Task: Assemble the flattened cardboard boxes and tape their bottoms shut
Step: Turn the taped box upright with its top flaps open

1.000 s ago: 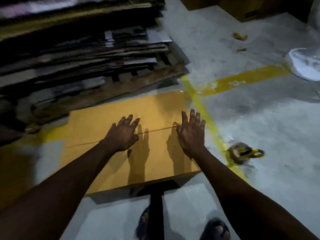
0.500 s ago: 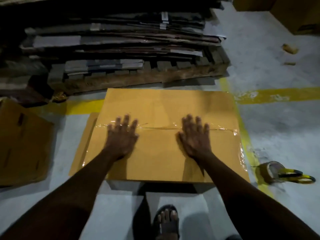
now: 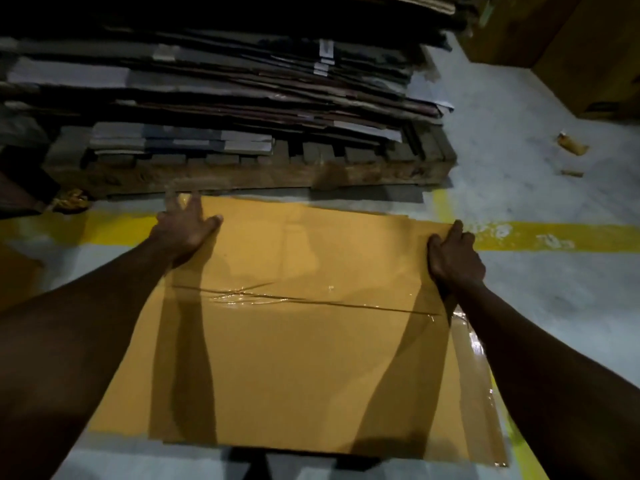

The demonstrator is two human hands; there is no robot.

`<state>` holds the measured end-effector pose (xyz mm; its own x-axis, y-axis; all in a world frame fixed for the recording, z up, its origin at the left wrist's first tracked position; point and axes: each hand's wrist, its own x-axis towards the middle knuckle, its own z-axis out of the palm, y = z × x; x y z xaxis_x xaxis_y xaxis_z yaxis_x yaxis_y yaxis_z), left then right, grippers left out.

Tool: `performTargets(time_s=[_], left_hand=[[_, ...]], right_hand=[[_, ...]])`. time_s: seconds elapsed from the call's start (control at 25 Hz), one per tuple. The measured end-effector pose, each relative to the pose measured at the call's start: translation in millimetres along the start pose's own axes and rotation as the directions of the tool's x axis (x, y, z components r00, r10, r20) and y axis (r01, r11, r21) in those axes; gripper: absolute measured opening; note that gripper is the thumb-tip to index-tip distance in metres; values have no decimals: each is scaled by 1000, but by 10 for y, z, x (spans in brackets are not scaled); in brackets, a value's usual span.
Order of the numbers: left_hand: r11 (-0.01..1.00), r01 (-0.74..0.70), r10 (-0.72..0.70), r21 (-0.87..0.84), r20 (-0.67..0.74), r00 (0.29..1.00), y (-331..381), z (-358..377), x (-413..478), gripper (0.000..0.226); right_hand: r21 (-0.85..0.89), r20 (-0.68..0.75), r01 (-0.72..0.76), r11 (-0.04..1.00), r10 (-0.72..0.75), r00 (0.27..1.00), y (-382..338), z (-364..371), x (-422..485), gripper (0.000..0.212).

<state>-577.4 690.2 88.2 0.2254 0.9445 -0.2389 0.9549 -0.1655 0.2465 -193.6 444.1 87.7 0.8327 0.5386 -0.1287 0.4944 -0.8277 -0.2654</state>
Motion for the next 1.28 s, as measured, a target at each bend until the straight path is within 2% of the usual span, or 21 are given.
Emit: performTargets(time_s=[0.12,0.2,0.32,0.4,0.48,0.56,0.64,0.68,0.76,0.84,0.92,1.0,1.08,1.16,1.28], left_hand=[[937,285,-291,-204,-3,957,-85,-49,-149,83],[885,335,-348,-322,21,937,-83,-156,-227,71],[823,293,-341,-487,-11,940,-55,-439,-449,65],[766,201,-319,-610,-91,943,-40,-679,-656,61],[666,68,-296,-743,-180,938,-6,-983,-975,48],[570,12,-346,-821,-227,910,-43,-1234,-1309,43],[465,76,-458,-882,-166,874,-164,-1310,-1593,44],[471,139,-493,-871,-129,860,-253,-1273,-1692,45],[632,279,-496,-723,-101,863,-447,-1142,-1905,47],[792,306,-439,-528,-146,887,-574,-1041,-2104,48],[889,294,-372,-351,-181,910,-615,-978,-2145,51],[906,337,-381,-258,-145,913,-511,-1054,-1920,51],[907,342,-379,-244,-119,918,-323,-1162,-1541,45],[867,329,-380,-375,-71,922,-138,-1236,-1138,45],[725,374,-420,-579,59,906,-62,-1258,-761,68]], right_hand=[[79,-57,-158,984,162,985,6,14,-36,67],[174,-74,-232,957,247,966,-27,-77,-94,61],[304,-134,-248,920,299,945,-61,-388,-309,56],[404,-220,-207,891,314,923,-97,-654,-487,53],[508,-318,-111,854,306,897,-109,-995,-746,49],[594,-361,-74,801,347,865,-80,-1327,-1039,48],[594,-316,-154,789,406,857,66,-1516,-1333,48],[555,-261,-209,805,407,875,155,-1549,-1463,47],[416,-113,-254,873,327,938,282,-1507,-1694,44],[298,1,-228,927,238,971,301,-1399,-1826,48],[237,-3,-223,946,230,973,230,-1345,-1806,48],[199,-55,-201,959,216,975,110,-1344,-1652,43],[189,-85,-173,967,192,978,-24,-1393,-1423,40],[251,-54,-189,949,209,976,-174,-1436,-1153,45],[378,52,-290,879,293,955,-331,-1388,-887,61]])
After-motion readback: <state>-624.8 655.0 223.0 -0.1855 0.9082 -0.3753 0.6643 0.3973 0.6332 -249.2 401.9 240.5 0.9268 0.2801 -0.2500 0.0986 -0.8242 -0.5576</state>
